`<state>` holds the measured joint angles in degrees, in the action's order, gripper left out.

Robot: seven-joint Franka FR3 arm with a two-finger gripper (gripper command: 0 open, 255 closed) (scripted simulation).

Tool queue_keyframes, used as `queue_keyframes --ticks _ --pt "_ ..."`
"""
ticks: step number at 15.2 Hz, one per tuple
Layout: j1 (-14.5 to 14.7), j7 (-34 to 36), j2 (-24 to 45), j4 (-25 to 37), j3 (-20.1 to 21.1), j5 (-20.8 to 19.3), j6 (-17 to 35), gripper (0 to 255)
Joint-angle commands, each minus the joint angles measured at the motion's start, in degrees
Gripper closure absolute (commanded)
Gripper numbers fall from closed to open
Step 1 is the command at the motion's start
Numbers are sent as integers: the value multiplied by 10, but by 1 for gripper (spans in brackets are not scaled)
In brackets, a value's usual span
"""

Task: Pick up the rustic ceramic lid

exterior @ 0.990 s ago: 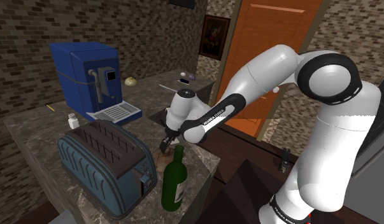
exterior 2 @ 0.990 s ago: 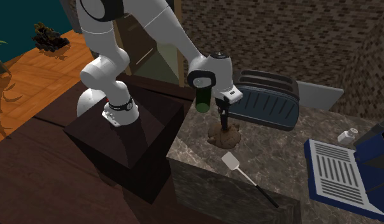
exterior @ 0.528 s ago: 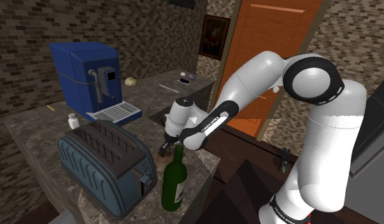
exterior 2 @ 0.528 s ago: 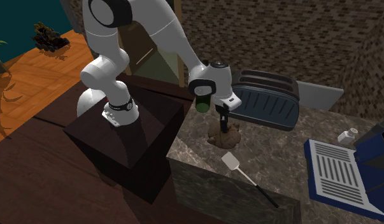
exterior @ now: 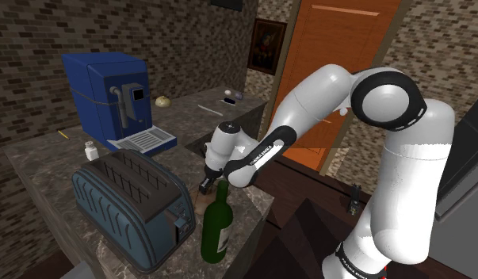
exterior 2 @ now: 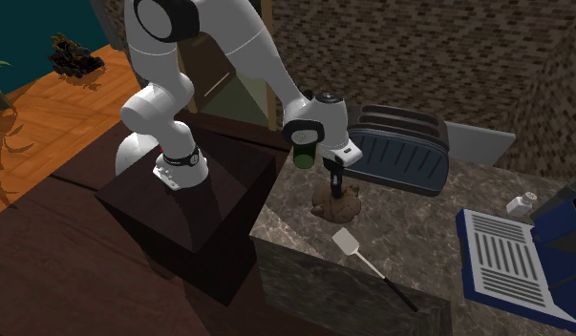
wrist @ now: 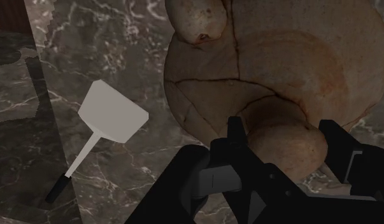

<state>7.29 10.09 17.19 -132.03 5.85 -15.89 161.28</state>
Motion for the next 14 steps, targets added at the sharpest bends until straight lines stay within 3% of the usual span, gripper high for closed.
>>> queue_keyframes --ticks 1,14 --pt "0 0 0 0 0 0 0 255" --pt "-16 -38 -72 3 24 46 -74 255"
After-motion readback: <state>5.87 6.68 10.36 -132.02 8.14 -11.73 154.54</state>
